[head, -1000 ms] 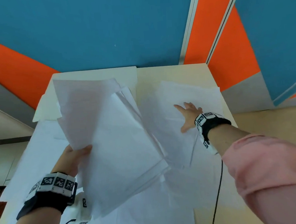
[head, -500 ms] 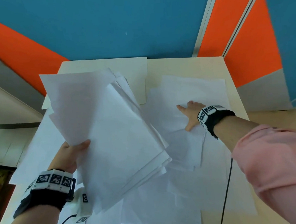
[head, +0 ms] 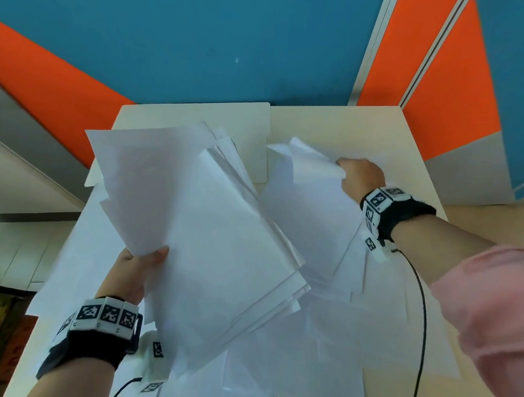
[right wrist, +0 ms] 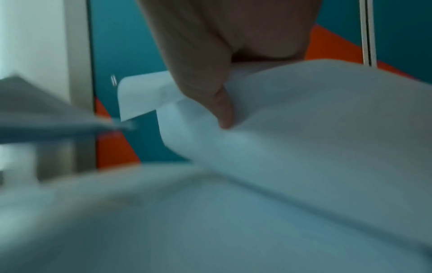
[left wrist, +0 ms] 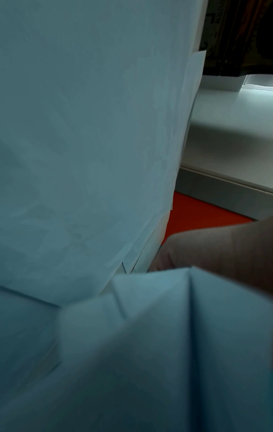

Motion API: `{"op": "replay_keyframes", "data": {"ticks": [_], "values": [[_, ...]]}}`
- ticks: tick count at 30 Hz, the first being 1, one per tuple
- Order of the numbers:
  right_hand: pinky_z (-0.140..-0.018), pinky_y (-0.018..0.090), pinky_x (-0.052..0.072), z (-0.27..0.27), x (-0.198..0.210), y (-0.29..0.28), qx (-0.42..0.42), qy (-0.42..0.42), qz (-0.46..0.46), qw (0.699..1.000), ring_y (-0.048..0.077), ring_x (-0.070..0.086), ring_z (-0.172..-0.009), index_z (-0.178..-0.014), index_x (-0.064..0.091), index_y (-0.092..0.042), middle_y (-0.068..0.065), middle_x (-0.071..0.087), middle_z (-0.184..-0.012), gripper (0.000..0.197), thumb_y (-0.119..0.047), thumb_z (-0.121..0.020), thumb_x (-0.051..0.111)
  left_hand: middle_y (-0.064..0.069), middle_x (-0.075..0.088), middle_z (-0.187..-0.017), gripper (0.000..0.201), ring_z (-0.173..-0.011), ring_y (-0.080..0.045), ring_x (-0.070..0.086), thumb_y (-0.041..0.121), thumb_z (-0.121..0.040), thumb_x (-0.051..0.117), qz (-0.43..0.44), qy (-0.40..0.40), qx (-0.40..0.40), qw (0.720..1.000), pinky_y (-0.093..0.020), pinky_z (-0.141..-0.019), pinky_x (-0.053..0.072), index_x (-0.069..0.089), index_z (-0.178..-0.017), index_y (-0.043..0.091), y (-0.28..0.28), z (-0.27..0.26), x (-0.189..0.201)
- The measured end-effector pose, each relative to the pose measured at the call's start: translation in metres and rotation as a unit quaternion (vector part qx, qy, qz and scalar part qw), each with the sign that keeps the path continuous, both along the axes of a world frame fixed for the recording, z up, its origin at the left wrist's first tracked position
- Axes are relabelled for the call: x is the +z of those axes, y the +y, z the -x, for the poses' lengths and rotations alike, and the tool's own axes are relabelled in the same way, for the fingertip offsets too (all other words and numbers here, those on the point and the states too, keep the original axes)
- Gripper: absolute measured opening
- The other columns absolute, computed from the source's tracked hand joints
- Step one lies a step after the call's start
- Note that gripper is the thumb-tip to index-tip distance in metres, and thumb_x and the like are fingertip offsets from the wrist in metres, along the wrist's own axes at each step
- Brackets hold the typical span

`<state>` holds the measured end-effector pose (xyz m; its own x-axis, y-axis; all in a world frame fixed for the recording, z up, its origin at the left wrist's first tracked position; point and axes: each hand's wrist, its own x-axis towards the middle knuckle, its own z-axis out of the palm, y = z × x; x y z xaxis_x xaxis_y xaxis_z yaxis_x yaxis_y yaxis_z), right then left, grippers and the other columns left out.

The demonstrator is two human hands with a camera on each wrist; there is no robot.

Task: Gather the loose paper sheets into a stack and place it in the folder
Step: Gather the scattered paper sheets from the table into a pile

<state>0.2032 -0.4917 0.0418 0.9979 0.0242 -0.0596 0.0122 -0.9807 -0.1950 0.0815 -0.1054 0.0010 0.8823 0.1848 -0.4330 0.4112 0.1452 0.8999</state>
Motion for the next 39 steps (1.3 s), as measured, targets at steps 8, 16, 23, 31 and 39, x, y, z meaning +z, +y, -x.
{"op": "replay_keyframes", "data": {"ticks": [8, 16, 23, 31, 39], "values": [[-0.067, 0.012, 0.055, 0.062, 0.153, 0.047, 0.094, 0.117, -0.536, 0.831, -0.005, 0.068, -0.073, -0.094, 0.063, -0.022, -0.014, 0.072, -0.081, 0.026, 0.002, -0.082, 0.062, 0.005, 0.073, -0.064, 0.011, -0.078, -0.026, 0.064, -0.004, -0.084, 0.058, -0.012, 0.0, 0.006, 1.0, -0.034, -0.068, 0.052, 0.062, -0.087, 0.006, -0.008, -0.008, 0.015], [-0.096, 0.037, 0.05, 0.063, 0.105, 0.071, -0.042, 0.164, -0.561, 0.81, 0.021, 0.067, -0.098, -0.114, 0.063, -0.004, 0.011, 0.067, -0.115, 0.046, -0.005, -0.07, 0.076, -0.008, 0.069, -0.08, 0.011, -0.09, -0.03, 0.061, 0.004, -0.083, 0.055, -0.016, 0.008, -0.072, 0.997, -0.025, -0.067, 0.051, 0.06, -0.087, 0.013, -0.021, -0.003, 0.045], [-0.106, 0.042, 0.04, 0.073, 0.027, 0.089, -0.089, 0.239, -0.559, 0.789, 0.028, 0.054, -0.121, -0.126, 0.054, -0.007, 0.013, 0.059, -0.13, 0.051, 0.005, -0.078, 0.067, -0.003, 0.071, -0.063, 0.016, -0.073, -0.028, 0.061, 0.007, -0.071, 0.059, 0.015, 0.009, -0.141, 0.99, -0.029, -0.052, 0.052, 0.061, -0.087, 0.005, -0.026, 0.007, 0.047], [-0.084, 0.027, 0.052, 0.094, 0.003, 0.104, -0.116, 0.253, -0.622, 0.732, 0.023, 0.062, -0.105, -0.125, 0.056, -0.003, 0.012, 0.064, -0.123, 0.049, 0.002, -0.078, 0.07, -0.007, 0.076, -0.085, 0.085, -0.081, -0.028, 0.071, 0.079, -0.047, 0.066, 0.102, 0.099, -0.155, 0.978, -0.038, -0.066, 0.053, 0.064, -0.105, 0.017, -0.015, 0.012, 0.039], [-0.097, 0.036, 0.041, 0.097, 0.005, 0.106, -0.191, 0.218, -0.512, 0.809, 0.024, 0.054, -0.114, -0.132, 0.049, -0.011, 0.007, 0.056, -0.126, 0.069, -0.063, -0.087, 0.039, -0.02, 0.066, -0.091, 0.03, -0.071, -0.029, 0.066, 0.0, -0.076, 0.067, -0.011, 0.048, -0.095, 0.994, -0.038, -0.066, 0.056, 0.059, -0.105, -0.008, -0.013, 0.008, 0.02]]}}
